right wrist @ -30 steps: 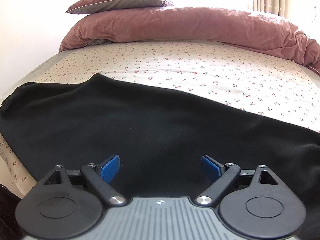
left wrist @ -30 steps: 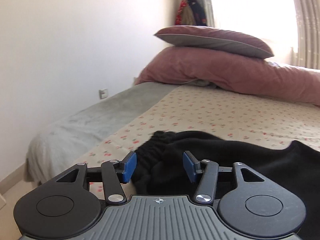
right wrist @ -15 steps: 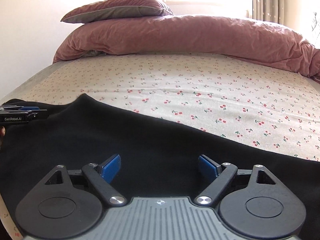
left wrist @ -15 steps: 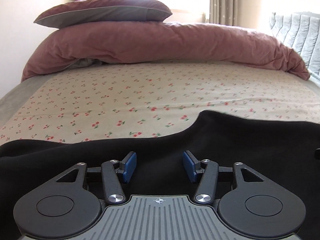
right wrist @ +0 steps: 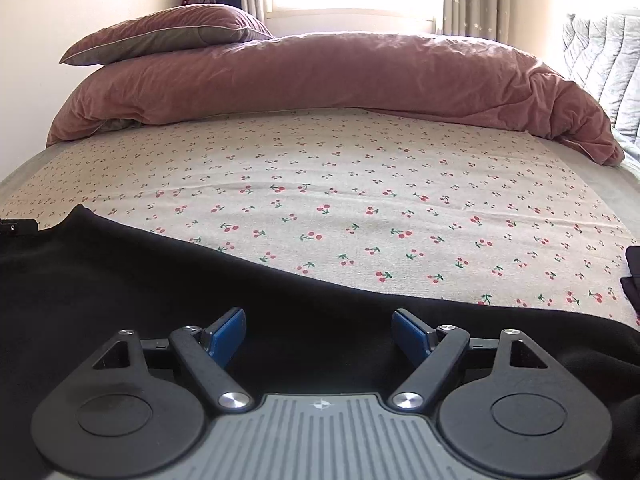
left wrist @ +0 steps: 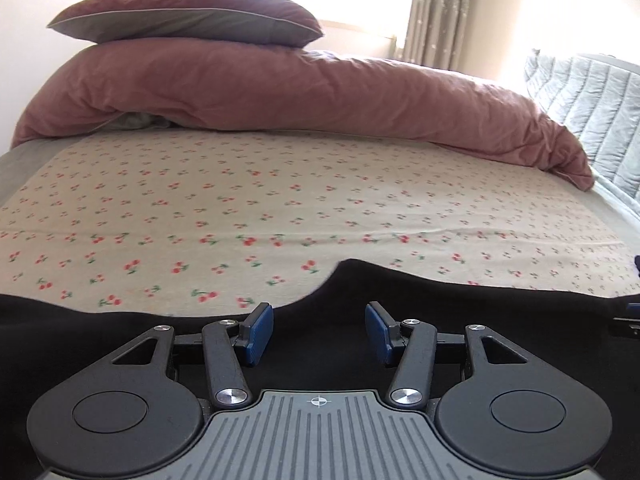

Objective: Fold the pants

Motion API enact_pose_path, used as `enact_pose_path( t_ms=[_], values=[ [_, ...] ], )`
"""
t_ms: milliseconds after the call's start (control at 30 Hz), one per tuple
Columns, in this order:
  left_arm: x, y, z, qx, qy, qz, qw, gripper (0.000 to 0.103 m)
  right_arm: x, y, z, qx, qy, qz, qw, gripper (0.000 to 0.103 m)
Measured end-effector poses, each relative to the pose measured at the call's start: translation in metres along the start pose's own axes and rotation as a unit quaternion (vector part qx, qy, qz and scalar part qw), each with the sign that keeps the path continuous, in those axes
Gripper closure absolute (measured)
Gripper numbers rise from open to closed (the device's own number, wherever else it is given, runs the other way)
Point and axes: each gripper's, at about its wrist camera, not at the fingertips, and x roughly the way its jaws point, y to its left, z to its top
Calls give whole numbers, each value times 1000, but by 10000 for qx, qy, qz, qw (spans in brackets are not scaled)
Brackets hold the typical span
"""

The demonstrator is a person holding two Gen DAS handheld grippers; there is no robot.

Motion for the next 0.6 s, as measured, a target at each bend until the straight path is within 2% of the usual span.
enact_pose_path(
  t_ms=[133,200,267,367,433,533,600],
  values=[
    [23,-22,-3,171,130,-186,9996,52,-6,-20,-3,161,4,-340,9993,24],
    [37,-27,-7,276,254,-47,9993,52,-5,-36,-5,268,49,-517,9983,24],
    [41,-31,-10,461,154,144,9987,50,3,-57,-6,368,255,-828,9956,24],
    [39,-33,-9,442,127,240,9987,51,2,-81,-8,475,100,-1037,9934,26],
    [33,-35,-7,355,153,236,9990,48,-9,-88,-7,614,20,-1078,9923,28],
    [19,-40,-5,199,240,119,9994,38,-40,-95,-7,916,-199,-968,9909,24],
    [8,-43,-6,104,355,20,9993,36,-63,-100,-11,1163,-371,-854,9888,20]
  ],
)
